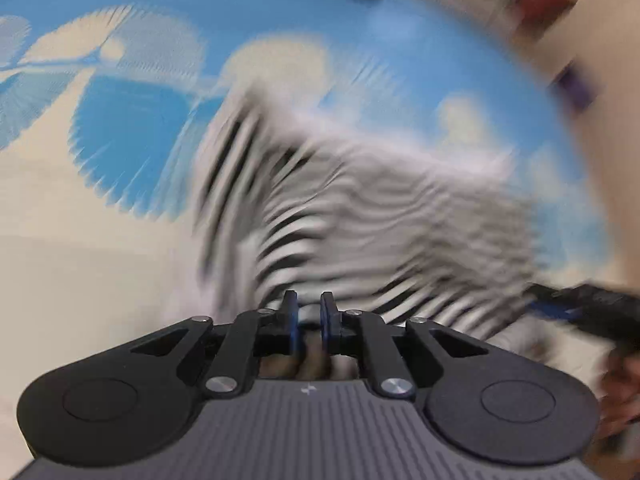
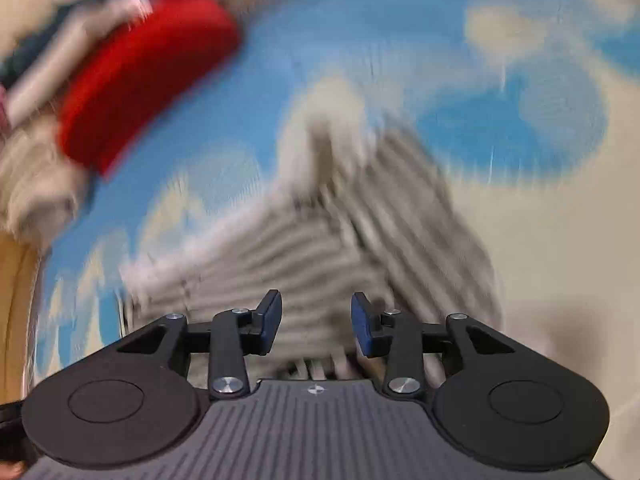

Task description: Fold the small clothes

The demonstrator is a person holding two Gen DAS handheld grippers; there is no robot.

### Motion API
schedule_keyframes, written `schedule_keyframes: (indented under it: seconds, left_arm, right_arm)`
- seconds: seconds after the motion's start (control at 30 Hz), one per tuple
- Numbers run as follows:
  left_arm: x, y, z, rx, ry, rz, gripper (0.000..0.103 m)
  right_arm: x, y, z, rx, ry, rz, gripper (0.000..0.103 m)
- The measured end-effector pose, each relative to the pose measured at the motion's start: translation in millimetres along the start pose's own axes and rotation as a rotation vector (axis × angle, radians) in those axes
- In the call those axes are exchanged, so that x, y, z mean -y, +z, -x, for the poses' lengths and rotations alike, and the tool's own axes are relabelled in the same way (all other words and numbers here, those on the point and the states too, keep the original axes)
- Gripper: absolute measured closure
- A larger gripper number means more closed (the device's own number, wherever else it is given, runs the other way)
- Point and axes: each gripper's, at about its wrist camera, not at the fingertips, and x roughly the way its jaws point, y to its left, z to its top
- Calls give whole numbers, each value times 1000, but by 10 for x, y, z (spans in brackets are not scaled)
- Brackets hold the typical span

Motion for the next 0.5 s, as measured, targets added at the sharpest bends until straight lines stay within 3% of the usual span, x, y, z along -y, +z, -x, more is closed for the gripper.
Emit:
schedule_keyframes:
  seconds: [0.03,0.07,0.13,0.2,0.27,0.4,0.5]
  left_arm:
    - [-56,-40,-125,-45,72,-3,99]
    - [-106,-62,-161,-56,87,21,101]
    - [-135,-66,-44,-25,50,46,98]
    - [-47,-6,200,80,-20,-1,88]
    - [-23,3,233,109,-67,-27,84]
    - [-89,-140,-180,-75,66,-24,89]
    - [-34,-136,115,9,43,-43,87]
  right_arm:
    - [88,-35,-88,-27,-41,-24,68]
    - [133,-42,-113,-27,-47,-43,76]
    - [79,-24,-48,-4,-39,-36,76]
    - [-35,0,137,78,11,8,66]
    - [-86,24,241,106,30,53,57]
    - [88,-26,-9,-36,-107,-31,55]
    - [94,-34,233,27,-73,-79,56]
